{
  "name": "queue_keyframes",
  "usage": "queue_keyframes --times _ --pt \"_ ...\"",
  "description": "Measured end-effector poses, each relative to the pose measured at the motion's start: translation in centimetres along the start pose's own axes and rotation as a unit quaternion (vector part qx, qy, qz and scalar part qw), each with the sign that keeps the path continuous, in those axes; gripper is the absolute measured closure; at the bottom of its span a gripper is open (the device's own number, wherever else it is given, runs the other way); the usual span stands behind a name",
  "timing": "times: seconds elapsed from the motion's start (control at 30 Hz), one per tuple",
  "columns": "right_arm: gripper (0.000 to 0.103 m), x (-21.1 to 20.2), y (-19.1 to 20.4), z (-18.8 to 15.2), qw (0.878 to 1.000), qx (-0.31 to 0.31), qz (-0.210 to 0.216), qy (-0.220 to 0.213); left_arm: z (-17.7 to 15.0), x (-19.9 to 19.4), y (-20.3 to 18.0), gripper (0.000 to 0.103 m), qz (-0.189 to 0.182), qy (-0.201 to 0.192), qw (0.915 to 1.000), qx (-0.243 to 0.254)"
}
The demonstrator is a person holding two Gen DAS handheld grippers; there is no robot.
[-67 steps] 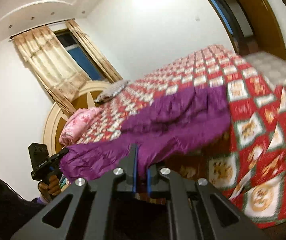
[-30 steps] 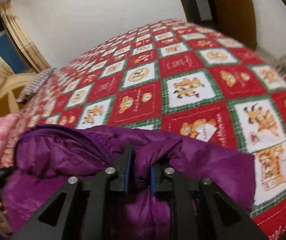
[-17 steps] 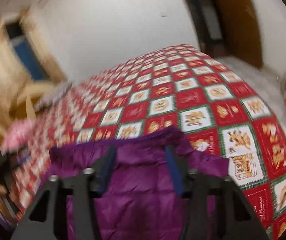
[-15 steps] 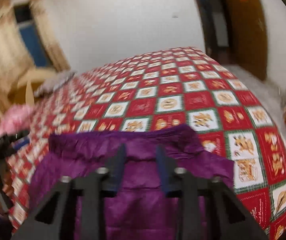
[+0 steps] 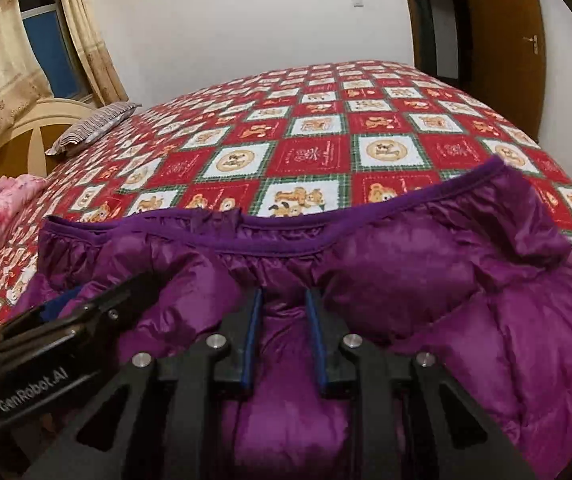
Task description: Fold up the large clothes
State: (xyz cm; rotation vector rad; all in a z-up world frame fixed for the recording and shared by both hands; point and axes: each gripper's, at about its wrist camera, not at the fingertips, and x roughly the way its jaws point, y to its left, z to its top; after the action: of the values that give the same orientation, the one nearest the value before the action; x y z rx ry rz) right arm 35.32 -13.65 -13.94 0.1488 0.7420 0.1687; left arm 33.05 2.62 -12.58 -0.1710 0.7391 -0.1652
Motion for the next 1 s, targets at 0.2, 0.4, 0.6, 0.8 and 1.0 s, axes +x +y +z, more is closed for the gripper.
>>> queue_keyframes --times 0.2,0.4,0.6,0.8,1.0 --pt "0.078 1.0 0.1 0.0 1.000 0.002 -0.003 0.008 -0.4 1.6 0.5 0.022 -0.003 0.003 0.9998 -0.021" --pt "0.078 1.4 0.1 0.1 1.000 0.006 -0.013 0.016 -0.4 2.2 0.5 0.022 0.002 0.012 0.9997 -0.020" --pt "0.080 -2.6 -3.1 1.7 0.999 0.038 -0.013 0.008 -0.4 2.2 0.6 0.021 0.001 0.013 0.9997 -0.021" --pt "0.085 -2.8 -8.8 -0.2 0.993 0.043 -0.105 0.022 -0.4 2.3 0.4 0.018 -0.006 0.014 0.9997 -0.019" --pt "0.085 -2.2 -10.1 -1.5 0.993 0.062 -0.099 0.003 -0.4 2.3 0.5 0.018 -0.006 0.016 0.9997 -0.017"
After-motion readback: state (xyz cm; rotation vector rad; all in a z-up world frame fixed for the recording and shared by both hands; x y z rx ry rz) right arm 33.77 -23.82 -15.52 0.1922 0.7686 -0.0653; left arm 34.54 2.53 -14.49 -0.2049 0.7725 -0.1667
